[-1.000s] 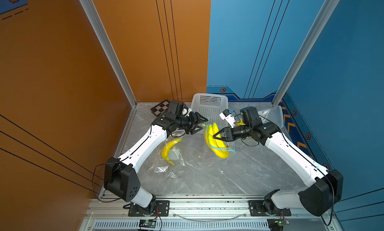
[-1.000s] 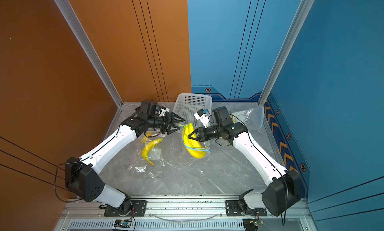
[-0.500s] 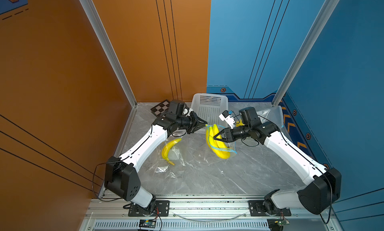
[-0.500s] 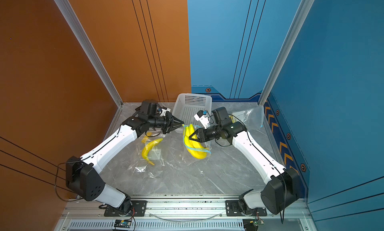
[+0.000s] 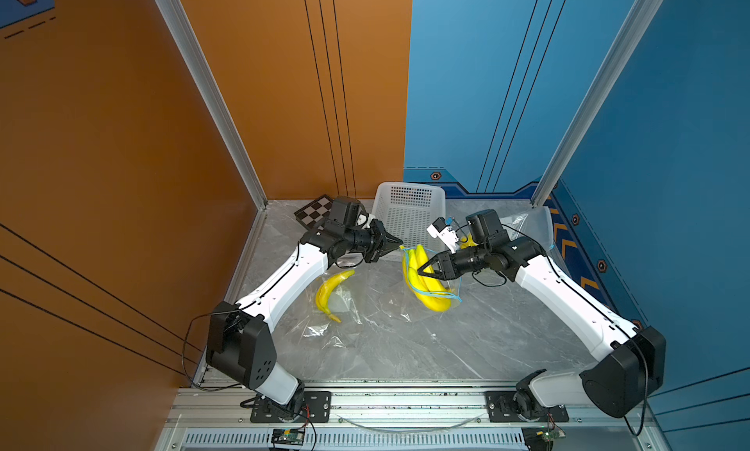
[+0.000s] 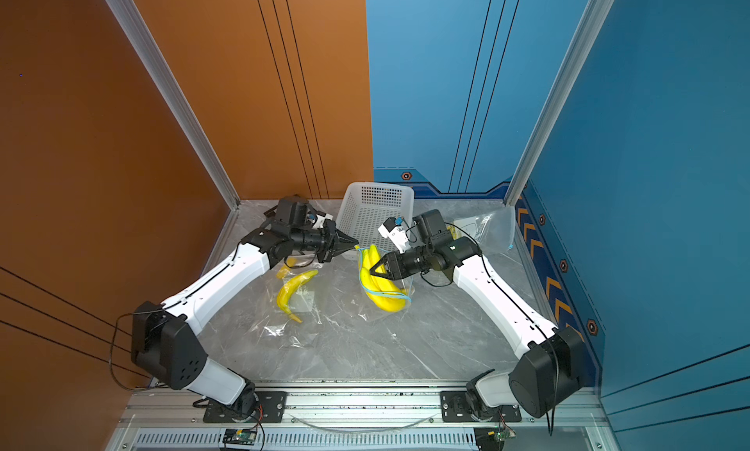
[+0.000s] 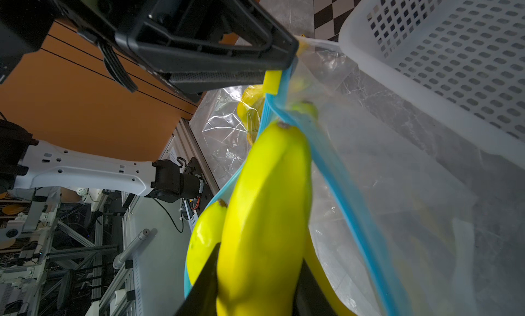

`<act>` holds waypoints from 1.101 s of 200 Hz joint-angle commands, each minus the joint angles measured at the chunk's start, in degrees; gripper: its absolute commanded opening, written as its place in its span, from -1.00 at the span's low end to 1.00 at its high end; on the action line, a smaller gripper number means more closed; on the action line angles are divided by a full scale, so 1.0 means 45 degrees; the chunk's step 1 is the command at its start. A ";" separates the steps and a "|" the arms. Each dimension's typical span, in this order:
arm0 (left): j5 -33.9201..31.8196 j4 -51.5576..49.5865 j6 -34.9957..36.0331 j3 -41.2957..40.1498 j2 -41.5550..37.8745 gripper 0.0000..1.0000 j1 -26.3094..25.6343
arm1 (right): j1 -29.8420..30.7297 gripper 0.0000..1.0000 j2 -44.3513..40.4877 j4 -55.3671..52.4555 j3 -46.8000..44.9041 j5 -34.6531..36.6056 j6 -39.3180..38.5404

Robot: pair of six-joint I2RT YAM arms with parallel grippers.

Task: Open the zip-top bag and take out the banana
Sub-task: Pick up the banana from the zipper food storage bag.

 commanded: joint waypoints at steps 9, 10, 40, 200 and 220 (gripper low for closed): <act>-0.0203 0.0161 0.0277 -0.0180 0.0381 -1.00 0.0717 | 0.0165 -0.57 -0.0547 -0.0458 -0.0034 -0.0269 -0.0954; -0.0198 0.0168 0.0271 -0.0182 0.0398 -1.00 0.0732 | 0.0165 -0.57 -0.0548 -0.0465 -0.0038 -0.0275 -0.0954; -0.0117 0.0170 0.0373 -0.0209 0.0588 -1.00 0.1059 | 0.0224 -0.57 -0.0623 -0.0821 -0.0114 -0.0379 -0.1277; -0.0777 0.0297 0.0590 -0.0782 0.1422 -1.00 -0.1229 | -0.0310 -0.57 -0.1799 1.1733 -0.3044 0.2690 0.6253; -0.0783 0.1254 -0.0002 -0.1122 0.1267 -1.00 -0.1181 | -0.1021 -0.57 -0.1751 1.2463 -0.2928 0.3304 0.6956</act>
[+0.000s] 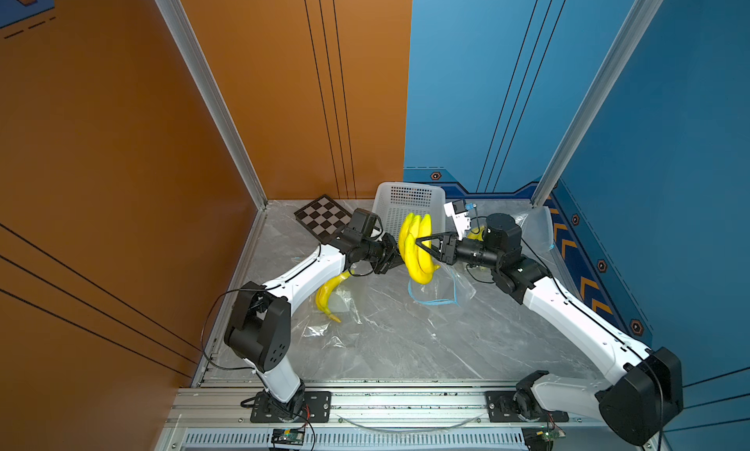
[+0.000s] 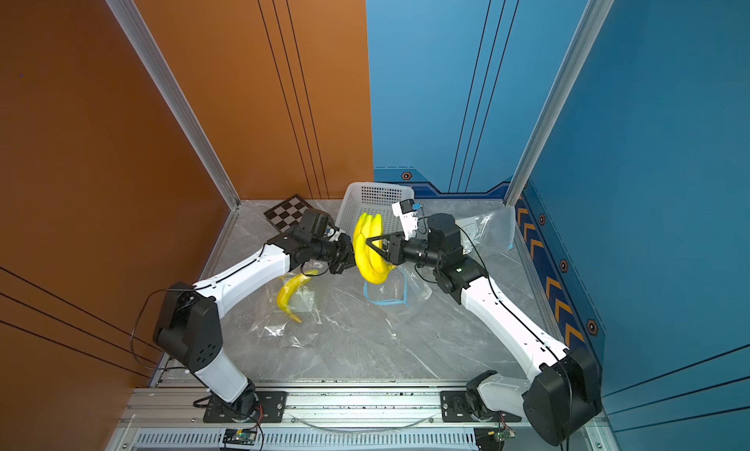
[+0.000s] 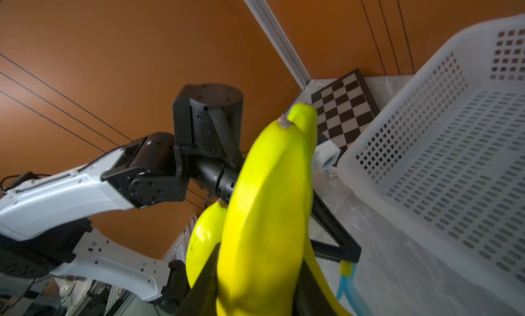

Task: Open the zip-top bag and take out the banana
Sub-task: Pick up the banana from the zipper food storage bag, then place the banana in the basket.

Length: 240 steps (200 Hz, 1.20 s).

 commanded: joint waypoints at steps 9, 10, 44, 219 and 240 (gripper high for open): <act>-0.0022 0.1806 -0.0832 -0.0643 -0.0350 -0.95 -0.0137 | -0.1110 -0.57 0.0118 0.2688 0.0246 0.1791 0.1811; -0.0019 0.1905 -0.0884 -0.0658 -0.0352 -0.94 -0.0147 | -0.1159 -0.57 0.0134 0.2694 0.0282 0.1829 0.1839; 0.0105 0.3427 -0.1816 -0.0517 -0.0087 -0.88 -0.0478 | -0.2281 -0.58 0.1243 0.0706 0.1966 0.3194 0.2415; -0.0310 0.3311 -0.1424 -0.1316 0.0958 -0.90 -0.1659 | -0.0700 -0.62 0.7070 0.2832 0.6174 0.3729 0.6502; -0.0283 0.3226 -0.1331 -0.1633 0.0838 -0.90 -0.1710 | -0.0824 -0.58 0.7147 0.1398 0.6252 0.4529 0.6365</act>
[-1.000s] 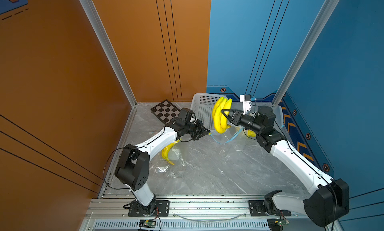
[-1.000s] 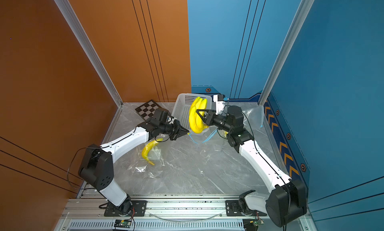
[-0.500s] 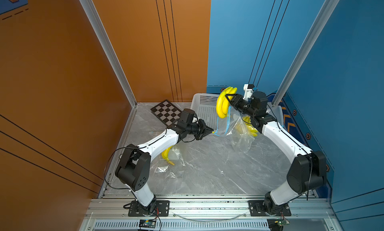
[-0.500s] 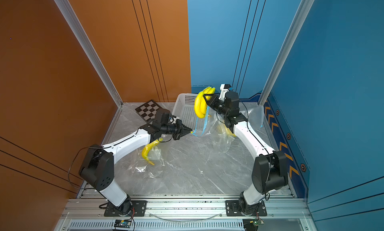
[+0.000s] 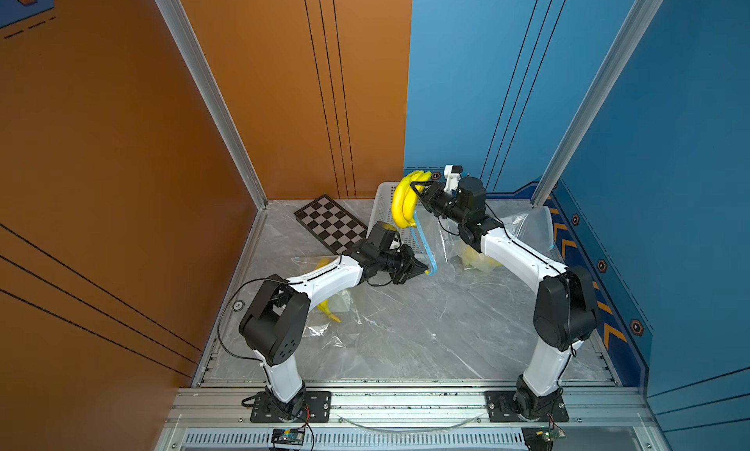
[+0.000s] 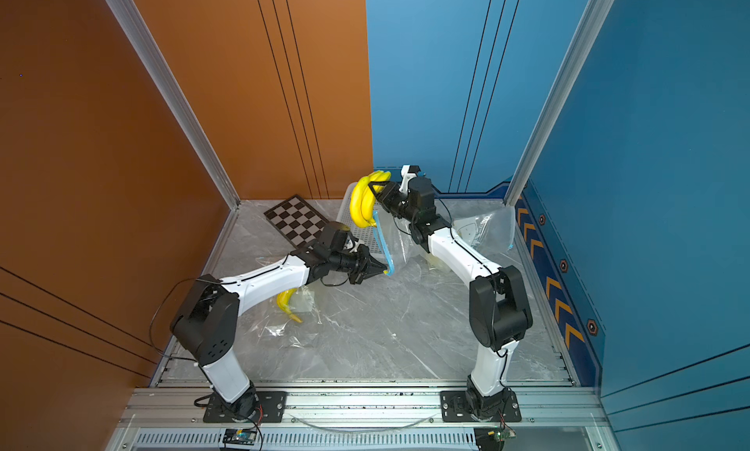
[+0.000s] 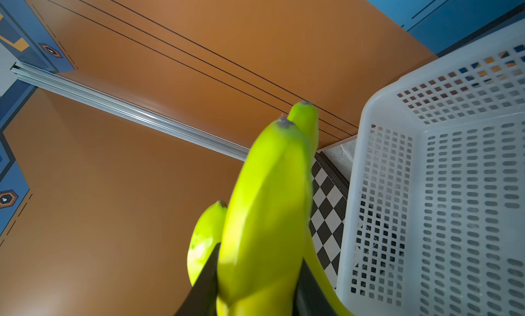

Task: Open the zip-top bag and take out the banana
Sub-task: Place the banana in the basket.

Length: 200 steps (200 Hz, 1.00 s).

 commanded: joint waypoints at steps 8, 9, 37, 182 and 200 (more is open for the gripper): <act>-0.0056 -0.0261 0.0466 -0.0581 -0.0172 -0.91 -0.0142 | -0.0252 -0.58 0.0132 -0.0593 0.0349 0.0985 0.0543; -0.0056 -0.0269 0.0476 -0.0578 -0.0182 -0.91 -0.0142 | -0.0271 -0.58 0.0160 -0.0443 0.0287 0.0981 0.0661; -0.0099 -0.0612 0.0717 -0.0760 -0.0265 -0.92 -0.0122 | -0.0445 -0.62 0.0841 0.4457 -0.0857 0.1127 0.4242; -0.0915 -0.2417 0.1165 -0.2645 -0.3049 -0.91 -0.0161 | -0.1047 -0.08 0.2889 -0.4966 0.2381 0.0642 -0.0417; -0.0969 -0.2562 0.1180 -0.2719 -0.3215 -0.91 -0.0151 | -0.1198 0.29 0.2615 -0.5273 0.2695 0.0508 -0.1082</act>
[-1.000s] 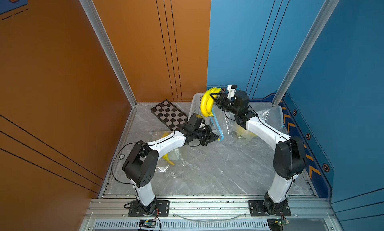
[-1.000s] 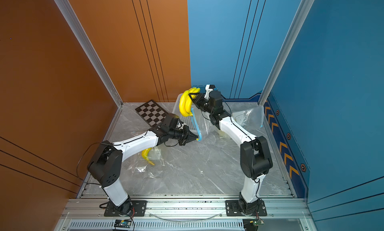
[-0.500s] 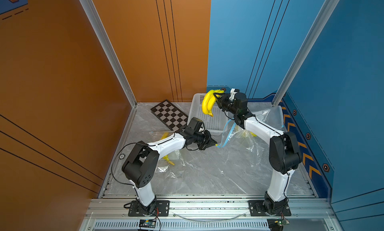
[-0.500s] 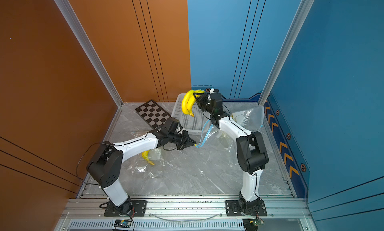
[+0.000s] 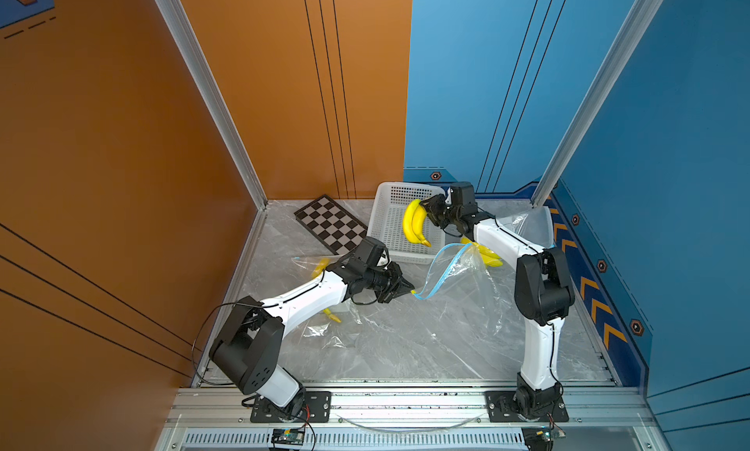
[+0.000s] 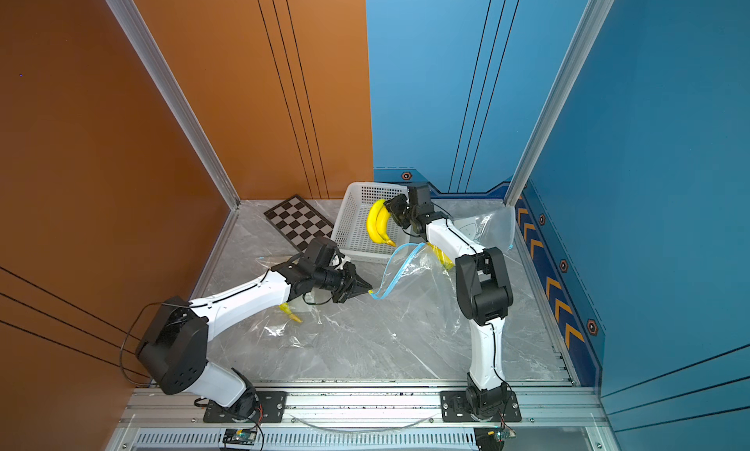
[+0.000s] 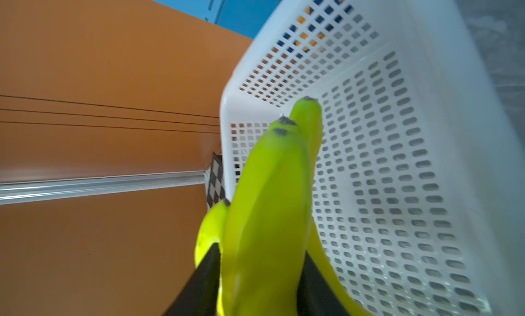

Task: Open the zip-top bag and take out the banana
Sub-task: Place the banana in the basket, then place the zipper food storage bag at the center of the board.

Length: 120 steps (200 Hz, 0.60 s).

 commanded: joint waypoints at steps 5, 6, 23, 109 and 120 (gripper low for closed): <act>-0.0445 -0.0688 0.0315 -0.0198 -0.0474 -0.91 -0.0055 | -0.0227 0.33 -0.0618 -0.0906 0.0875 -0.0194 -0.1335; -0.0435 -0.0688 0.0315 -0.0198 -0.0484 -0.91 -0.0054 | -0.0239 0.33 -0.0643 -0.0917 0.0883 -0.0212 -0.1376; -0.0426 -0.0688 0.0345 -0.0166 -0.0504 -0.91 0.0003 | -0.0557 0.47 -0.1364 -0.1038 0.0987 -0.0754 -0.1999; 0.0603 -0.0678 0.0671 0.4547 0.3857 -0.92 -0.1331 | -0.2989 0.57 -0.8680 -0.5145 -0.0963 -0.0819 -0.5725; 0.0786 -0.0630 0.0483 0.6047 0.5103 -0.92 -0.1811 | -0.3292 0.58 -0.9425 -0.5305 -0.1267 -0.0814 -0.5699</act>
